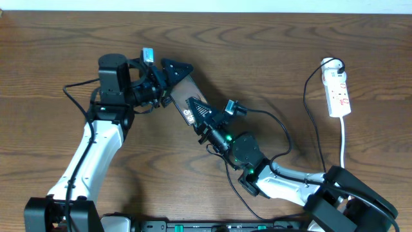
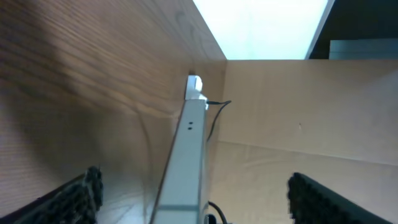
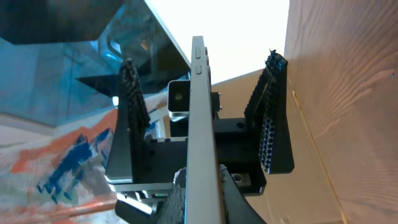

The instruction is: Plug charger to phone and switch on socket

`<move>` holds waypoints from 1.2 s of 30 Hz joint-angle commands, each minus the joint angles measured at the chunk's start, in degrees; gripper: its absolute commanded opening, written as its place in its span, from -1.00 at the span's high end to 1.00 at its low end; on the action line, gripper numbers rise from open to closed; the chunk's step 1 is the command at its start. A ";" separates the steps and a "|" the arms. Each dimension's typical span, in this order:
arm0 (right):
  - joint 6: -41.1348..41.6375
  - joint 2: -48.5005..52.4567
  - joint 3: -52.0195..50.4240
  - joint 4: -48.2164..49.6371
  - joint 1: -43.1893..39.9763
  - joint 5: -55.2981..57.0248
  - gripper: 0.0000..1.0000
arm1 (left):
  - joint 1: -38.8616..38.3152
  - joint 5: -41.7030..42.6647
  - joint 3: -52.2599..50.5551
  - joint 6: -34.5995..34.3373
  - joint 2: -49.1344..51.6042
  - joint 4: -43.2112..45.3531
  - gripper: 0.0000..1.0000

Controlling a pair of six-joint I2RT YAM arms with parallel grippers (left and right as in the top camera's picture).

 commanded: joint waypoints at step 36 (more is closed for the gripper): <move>0.52 -0.04 1.31 1.03 2.08 3.82 0.98 | -0.74 -0.13 0.52 -0.57 -0.74 1.03 0.85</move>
